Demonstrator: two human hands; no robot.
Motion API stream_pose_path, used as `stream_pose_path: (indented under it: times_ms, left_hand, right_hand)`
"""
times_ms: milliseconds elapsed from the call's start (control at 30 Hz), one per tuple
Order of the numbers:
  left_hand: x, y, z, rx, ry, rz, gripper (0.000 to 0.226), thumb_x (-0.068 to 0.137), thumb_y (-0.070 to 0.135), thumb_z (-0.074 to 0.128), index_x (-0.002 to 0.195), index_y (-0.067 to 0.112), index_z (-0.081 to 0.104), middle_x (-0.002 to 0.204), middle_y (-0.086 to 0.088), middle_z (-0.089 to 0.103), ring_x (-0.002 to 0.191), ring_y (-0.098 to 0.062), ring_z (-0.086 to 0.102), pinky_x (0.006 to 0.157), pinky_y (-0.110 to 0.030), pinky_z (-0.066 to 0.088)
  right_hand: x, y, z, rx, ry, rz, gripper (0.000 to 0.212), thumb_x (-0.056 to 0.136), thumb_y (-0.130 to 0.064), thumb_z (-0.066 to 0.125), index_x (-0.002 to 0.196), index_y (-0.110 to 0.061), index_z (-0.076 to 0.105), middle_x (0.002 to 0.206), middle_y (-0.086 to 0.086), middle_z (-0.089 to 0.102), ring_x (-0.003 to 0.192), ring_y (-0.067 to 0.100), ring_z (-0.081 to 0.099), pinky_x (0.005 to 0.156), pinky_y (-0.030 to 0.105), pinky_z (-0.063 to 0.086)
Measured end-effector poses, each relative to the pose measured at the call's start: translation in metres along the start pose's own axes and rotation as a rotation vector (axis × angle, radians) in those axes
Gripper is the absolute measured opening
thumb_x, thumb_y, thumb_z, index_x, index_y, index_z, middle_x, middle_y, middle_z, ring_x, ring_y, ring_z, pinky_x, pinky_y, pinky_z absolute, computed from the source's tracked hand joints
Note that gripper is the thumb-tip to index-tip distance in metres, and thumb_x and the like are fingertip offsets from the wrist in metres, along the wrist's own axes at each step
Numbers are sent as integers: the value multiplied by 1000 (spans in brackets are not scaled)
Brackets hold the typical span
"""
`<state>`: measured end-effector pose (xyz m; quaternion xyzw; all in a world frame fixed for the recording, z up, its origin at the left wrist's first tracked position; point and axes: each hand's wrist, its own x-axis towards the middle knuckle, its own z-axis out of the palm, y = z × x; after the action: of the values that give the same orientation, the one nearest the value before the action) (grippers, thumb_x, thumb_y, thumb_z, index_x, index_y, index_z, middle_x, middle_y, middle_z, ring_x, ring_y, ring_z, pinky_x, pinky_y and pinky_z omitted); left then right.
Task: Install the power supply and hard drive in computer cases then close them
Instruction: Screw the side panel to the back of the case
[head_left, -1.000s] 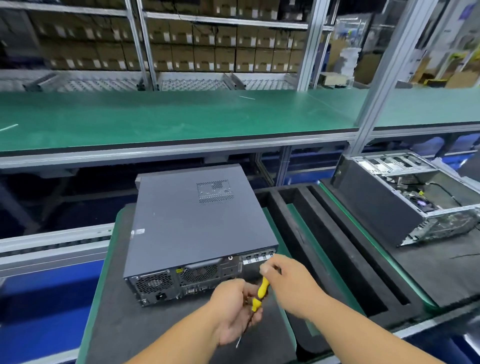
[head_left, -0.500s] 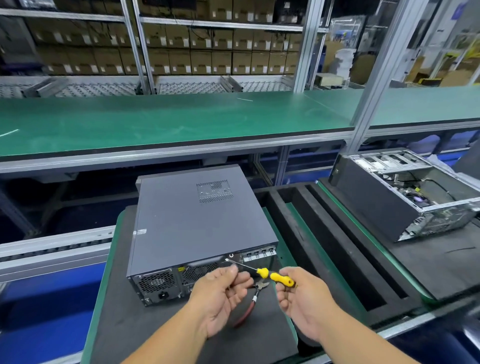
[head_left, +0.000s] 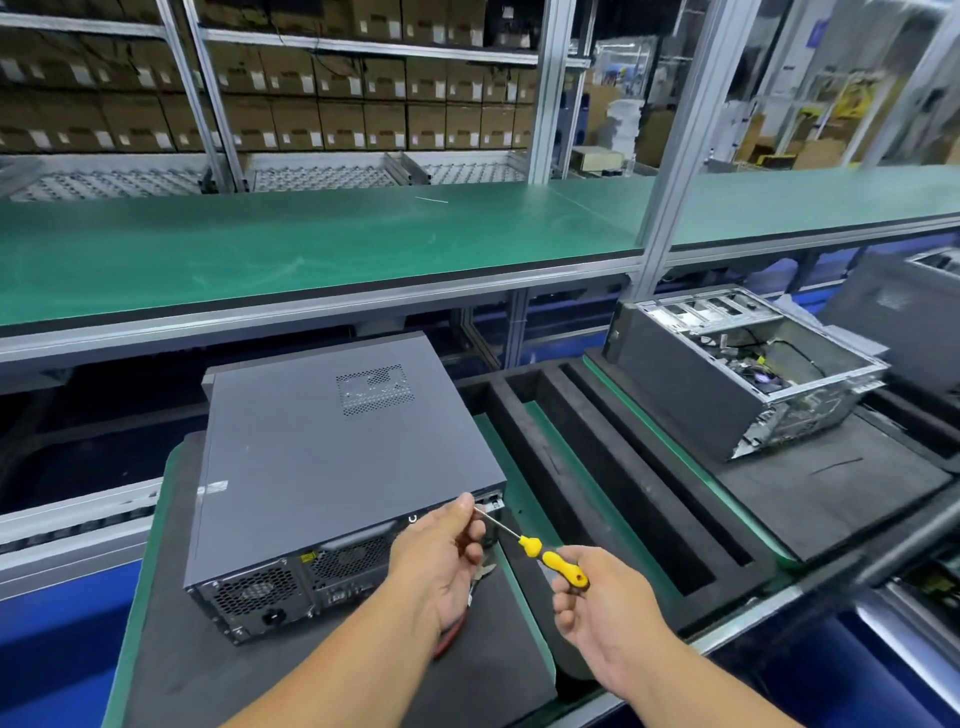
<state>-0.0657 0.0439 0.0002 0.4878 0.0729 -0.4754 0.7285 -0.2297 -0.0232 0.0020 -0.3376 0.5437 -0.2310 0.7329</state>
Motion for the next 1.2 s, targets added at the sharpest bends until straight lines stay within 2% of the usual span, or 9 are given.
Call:
stream_pose_path:
  times_ms: [133, 300, 433, 600, 800, 1000, 1200]
  left_hand:
    - [5, -1, 6, -4, -2, 5, 12, 94, 14, 72, 87, 6, 68, 66, -4, 65, 49, -8, 56, 40, -18, 41]
    - [12, -5, 14, 69, -9, 35, 15, 93, 14, 73, 83, 7, 64, 64, -3, 65, 49, -8, 54, 41, -19, 41]
    - [17, -10, 18, 125, -15, 34, 9, 94, 8, 71, 88, 2, 71, 80, -12, 72, 55, -12, 58, 47, -21, 44]
    - [19, -18, 23, 77, 48, 4, 11, 98, 8, 66, 92, 1, 72, 79, -11, 74, 54, -10, 58, 46, -19, 48]
    - [22, -14, 25, 53, 36, -72, 15, 100, 12, 65, 89, 5, 72, 81, -9, 73, 57, -10, 53, 48, -19, 46]
    - [27, -14, 27, 90, 26, -100, 14, 102, 12, 61, 103, 4, 73, 83, -8, 76, 57, -9, 54, 46, -19, 44]
    - [31, -12, 23, 104, 14, -113, 19, 102, 2, 54, 107, 1, 72, 91, -10, 77, 61, -11, 56, 47, -20, 40]
  right_hand:
    - [1, -3, -4, -8, 20, -9, 28, 89, -11, 56, 110, -2, 71, 68, 9, 58, 50, 17, 48, 47, 28, 40]
    - [2, -7, -10, -25, 14, -37, 22, 86, -13, 55, 97, -4, 72, 67, 8, 57, 49, 17, 46, 43, 26, 39]
    - [1, -3, -15, -29, 11, -64, 15, 88, -12, 58, 91, -7, 72, 67, 9, 58, 50, 19, 49, 45, 26, 41]
    - [0, 12, -17, -107, -67, -166, 16, 104, -11, 53, 110, -7, 68, 69, 9, 61, 55, 20, 53, 49, 29, 43]
    - [-3, 18, -13, -174, -125, -170, 21, 104, -5, 49, 113, -13, 66, 75, 12, 61, 57, 20, 53, 50, 30, 42]
    - [-3, 21, -8, -263, -113, -200, 19, 101, -6, 54, 112, -17, 65, 74, 10, 64, 55, 19, 55, 47, 28, 42]
    - [-3, 21, -3, -398, -67, -280, 18, 101, -9, 55, 106, -23, 65, 72, 5, 66, 53, 15, 55, 47, 28, 42]
